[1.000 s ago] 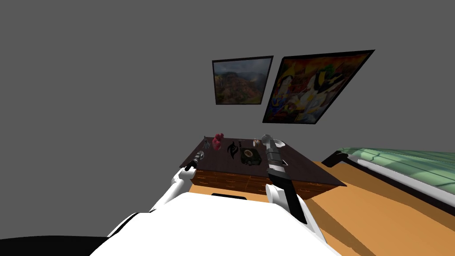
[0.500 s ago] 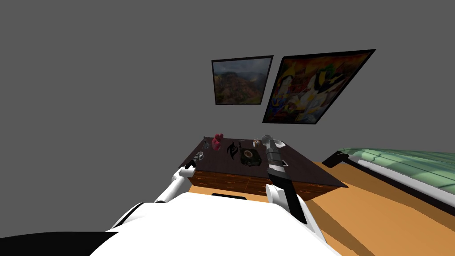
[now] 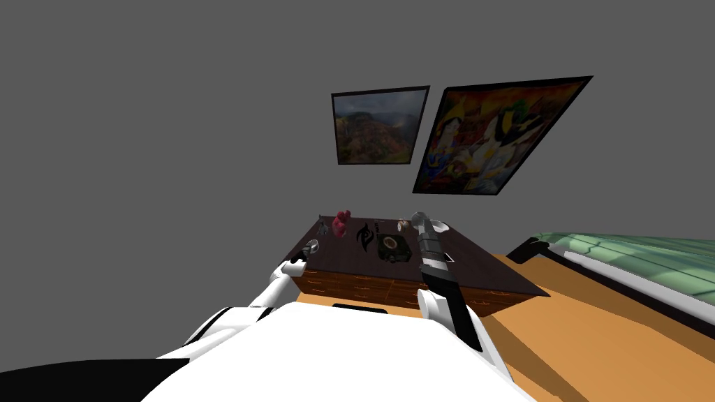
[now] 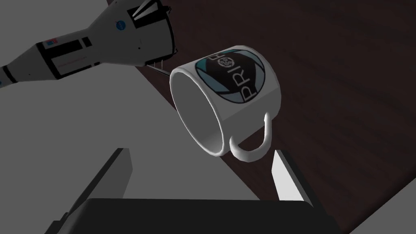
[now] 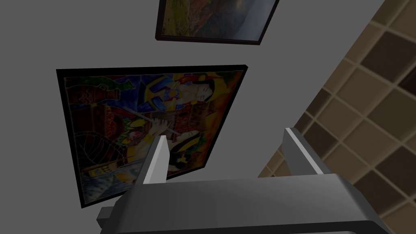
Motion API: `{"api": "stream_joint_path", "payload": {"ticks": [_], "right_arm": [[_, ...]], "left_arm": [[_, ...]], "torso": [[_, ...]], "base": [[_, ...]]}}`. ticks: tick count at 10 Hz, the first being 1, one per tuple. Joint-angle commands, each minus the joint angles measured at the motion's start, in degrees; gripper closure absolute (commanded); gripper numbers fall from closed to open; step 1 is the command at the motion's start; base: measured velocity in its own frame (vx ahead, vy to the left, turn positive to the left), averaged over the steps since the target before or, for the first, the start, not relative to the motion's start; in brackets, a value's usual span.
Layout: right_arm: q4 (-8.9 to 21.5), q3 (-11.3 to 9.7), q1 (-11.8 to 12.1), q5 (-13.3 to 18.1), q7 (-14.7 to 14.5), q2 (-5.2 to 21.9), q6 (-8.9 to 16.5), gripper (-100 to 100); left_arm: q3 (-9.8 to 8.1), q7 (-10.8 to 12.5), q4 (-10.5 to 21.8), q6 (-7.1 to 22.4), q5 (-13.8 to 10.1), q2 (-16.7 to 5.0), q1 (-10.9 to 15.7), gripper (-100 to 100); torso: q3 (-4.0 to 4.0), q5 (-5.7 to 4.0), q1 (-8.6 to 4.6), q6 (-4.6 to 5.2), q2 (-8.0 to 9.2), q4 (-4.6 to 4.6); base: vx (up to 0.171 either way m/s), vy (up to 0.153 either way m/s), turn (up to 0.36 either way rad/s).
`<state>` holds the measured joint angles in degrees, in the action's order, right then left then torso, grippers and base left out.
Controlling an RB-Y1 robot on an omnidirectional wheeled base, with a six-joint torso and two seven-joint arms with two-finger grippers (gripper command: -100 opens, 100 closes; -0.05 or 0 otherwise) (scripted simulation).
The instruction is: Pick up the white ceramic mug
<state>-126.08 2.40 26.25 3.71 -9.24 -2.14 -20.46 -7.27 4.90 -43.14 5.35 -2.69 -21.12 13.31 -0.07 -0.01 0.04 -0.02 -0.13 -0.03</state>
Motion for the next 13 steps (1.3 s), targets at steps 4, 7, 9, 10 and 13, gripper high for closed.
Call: {"api": "stream_joint_path", "payload": {"ticks": [4, 7, 9, 10, 13], "right_arm": [[0.0, 0.0, 0.0, 0.0, 0.0, 0.0, 0.0, 0], [0.0, 0.0, 0.0, 0.0, 0.0, 0.0, 0.0, 0], [0.0, 0.0, 0.0, 0.0, 0.0, 0.0, 0.0, 0], [0.0, 0.0, 0.0, 0.0, 0.0, 0.0, 0.0, 0], [0.0, 0.0, 0.0, 0.0, 0.0, 0.0, 0.0, 0]], "left_arm": [[-1.45, 1.0, 5.4, 2.4, 0.1, -0.1, 2.6, -100], [-2.17, 1.6, 8.7, 3.7, -0.1, -0.3, 4.3, -100], [-2.77, 2.2, 11.1, 4.7, -0.3, -0.4, 5.6, -100], [-3.19, 2.5, 12.8, 5.3, -0.4, -0.4, 6.4, -100], [-2.69, 2.2, 13.3, 3.1, -0.5, -0.2, 5.6, -100]], "torso": [[0.00, 0.00, 0.02, 0.00, 0.00, 0.00], [0.03, 0.00, 0.00, 0.00, 0.05, 0.01], [0.00, 0.01, 0.01, 0.00, 0.01, 0.00], [-0.01, 0.01, 0.03, 0.00, -0.02, -0.01], [0.04, 0.01, -0.01, 0.00, 0.08, 0.01]], "base": [[0.035, 0.009, -0.006], [0.020, 0.007, -0.007], [0.037, 0.014, -0.012], [0.050, 0.024, -0.011], [0.031, 0.013, 0.008]]}}
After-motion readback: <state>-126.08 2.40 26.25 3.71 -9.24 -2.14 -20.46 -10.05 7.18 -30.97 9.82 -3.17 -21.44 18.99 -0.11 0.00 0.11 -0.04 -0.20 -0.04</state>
